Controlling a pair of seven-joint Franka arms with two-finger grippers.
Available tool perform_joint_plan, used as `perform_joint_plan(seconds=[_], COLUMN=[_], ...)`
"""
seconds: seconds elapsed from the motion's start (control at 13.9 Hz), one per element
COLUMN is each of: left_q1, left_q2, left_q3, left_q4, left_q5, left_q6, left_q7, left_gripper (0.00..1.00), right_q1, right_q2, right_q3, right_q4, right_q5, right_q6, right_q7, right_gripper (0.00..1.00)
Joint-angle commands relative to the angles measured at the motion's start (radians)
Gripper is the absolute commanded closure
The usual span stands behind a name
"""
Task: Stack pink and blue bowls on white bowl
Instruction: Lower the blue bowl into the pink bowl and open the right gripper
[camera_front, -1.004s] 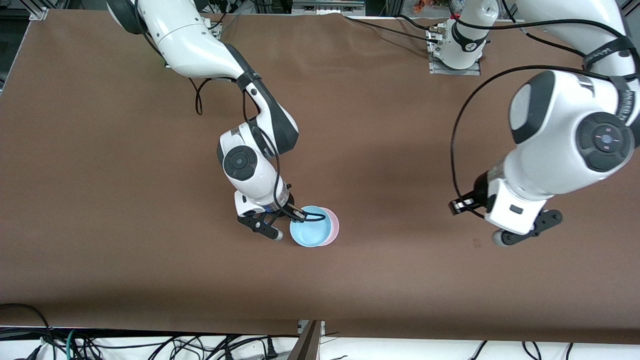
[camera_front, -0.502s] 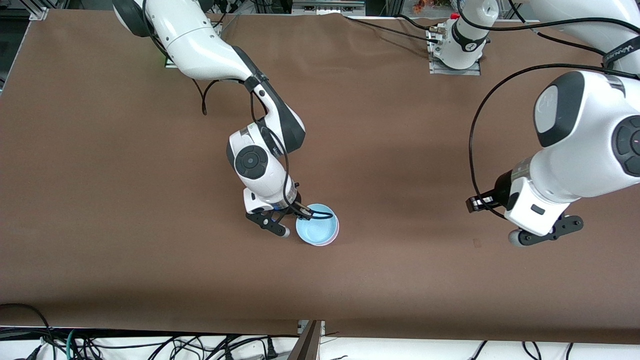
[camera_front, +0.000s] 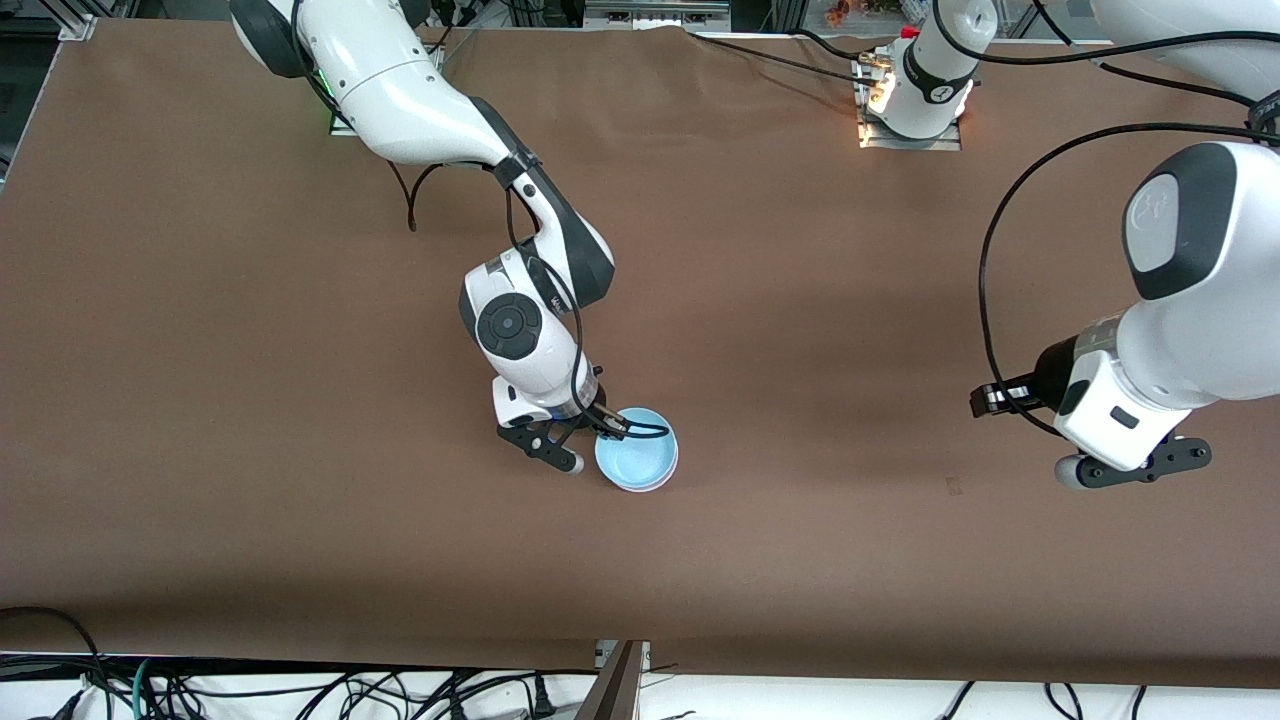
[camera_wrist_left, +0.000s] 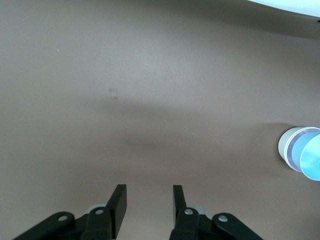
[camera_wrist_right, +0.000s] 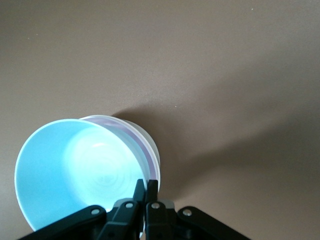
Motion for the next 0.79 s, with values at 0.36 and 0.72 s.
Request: perform_joint_plan(seconds=[0.36,0.72], left_q1=[0.002,0.001], left_q2=[-0.067,-0.13], left_q3=[0.002,0.0], left_q4=[-0.089,-0.178], left_q5=[-0.012,0.023], left_q6=[0.002,0.052], left_q7=[0.039,0.066], left_gripper=[0.5,0.43], right_q1=[-0.011,-0.219], right_q2=[-0.013,-0.139], right_q3=[-0.02,-0.029], right_q4=[0.095,0.135], right_q5=[-0.012,-0.01], right_q6=[-0.115,-0.311], right_q7=[0.021,-0.269], right_gripper=[0.0,0.0])
